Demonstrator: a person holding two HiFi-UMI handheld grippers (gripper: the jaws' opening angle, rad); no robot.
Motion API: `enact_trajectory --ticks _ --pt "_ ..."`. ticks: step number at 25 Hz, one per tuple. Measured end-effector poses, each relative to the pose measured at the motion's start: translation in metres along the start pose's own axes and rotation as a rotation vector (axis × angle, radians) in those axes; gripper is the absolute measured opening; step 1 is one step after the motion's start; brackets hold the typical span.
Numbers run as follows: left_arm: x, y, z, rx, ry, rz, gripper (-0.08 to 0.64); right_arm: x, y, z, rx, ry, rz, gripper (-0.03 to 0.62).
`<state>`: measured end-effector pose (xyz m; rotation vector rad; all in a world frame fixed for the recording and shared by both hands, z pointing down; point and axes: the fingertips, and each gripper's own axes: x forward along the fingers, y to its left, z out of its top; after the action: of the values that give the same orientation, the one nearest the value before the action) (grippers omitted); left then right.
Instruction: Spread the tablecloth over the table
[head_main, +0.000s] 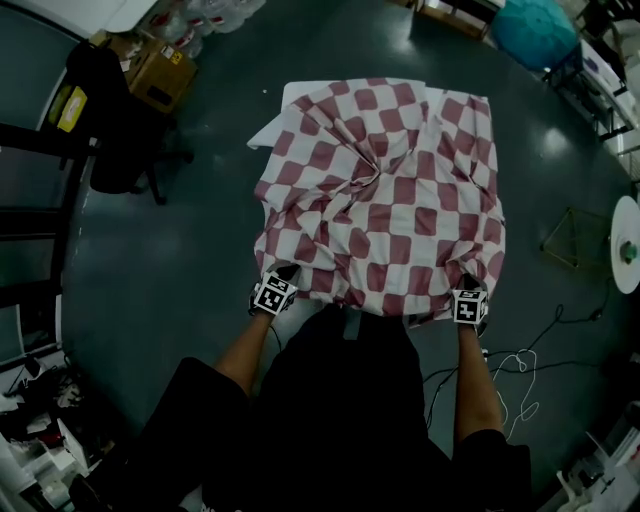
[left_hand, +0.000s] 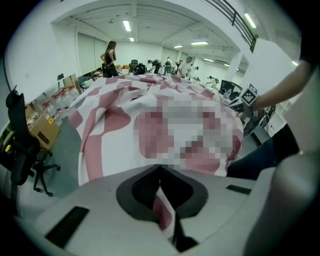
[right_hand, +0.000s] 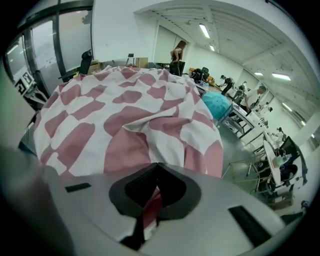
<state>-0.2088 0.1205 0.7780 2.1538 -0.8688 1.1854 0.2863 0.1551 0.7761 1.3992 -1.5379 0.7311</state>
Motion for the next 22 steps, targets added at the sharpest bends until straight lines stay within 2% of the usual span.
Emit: enact_trajectory --ticks 2,4,6,8,10,12,19,22 --pt "-0.01 -0.005 0.017 -0.022 -0.082 -0.011 0.015 -0.013 0.003 0.01 0.042 -0.025 -0.031 0.015" --pt "-0.016 -0.011 0.042 -0.026 -0.173 -0.023 0.015 -0.033 0.016 0.031 0.087 -0.107 -0.068 0.016" --pt "-0.014 -0.015 0.059 -0.013 -0.208 -0.029 0.015 -0.047 0.051 0.057 0.077 -0.197 -0.033 0.015" --pt "-0.004 -0.017 0.061 -0.002 -0.183 -0.036 0.015 -0.044 0.1 0.074 0.016 -0.238 0.088 0.017" --pt "0.01 -0.018 0.053 -0.005 -0.123 -0.038 0.015 -0.027 0.139 0.072 -0.054 -0.194 0.202 0.017" --pt "0.018 -0.016 0.044 -0.044 -0.078 -0.029 0.015 -0.009 0.155 0.062 -0.09 -0.126 0.262 0.016" --pt "0.013 -0.008 0.031 -0.137 -0.028 0.006 0.015 0.0 0.126 0.047 -0.031 -0.093 0.274 0.017" --pt "0.005 -0.005 0.041 -0.206 -0.09 0.026 0.015 -0.001 0.124 0.055 0.019 -0.08 0.341 0.017"
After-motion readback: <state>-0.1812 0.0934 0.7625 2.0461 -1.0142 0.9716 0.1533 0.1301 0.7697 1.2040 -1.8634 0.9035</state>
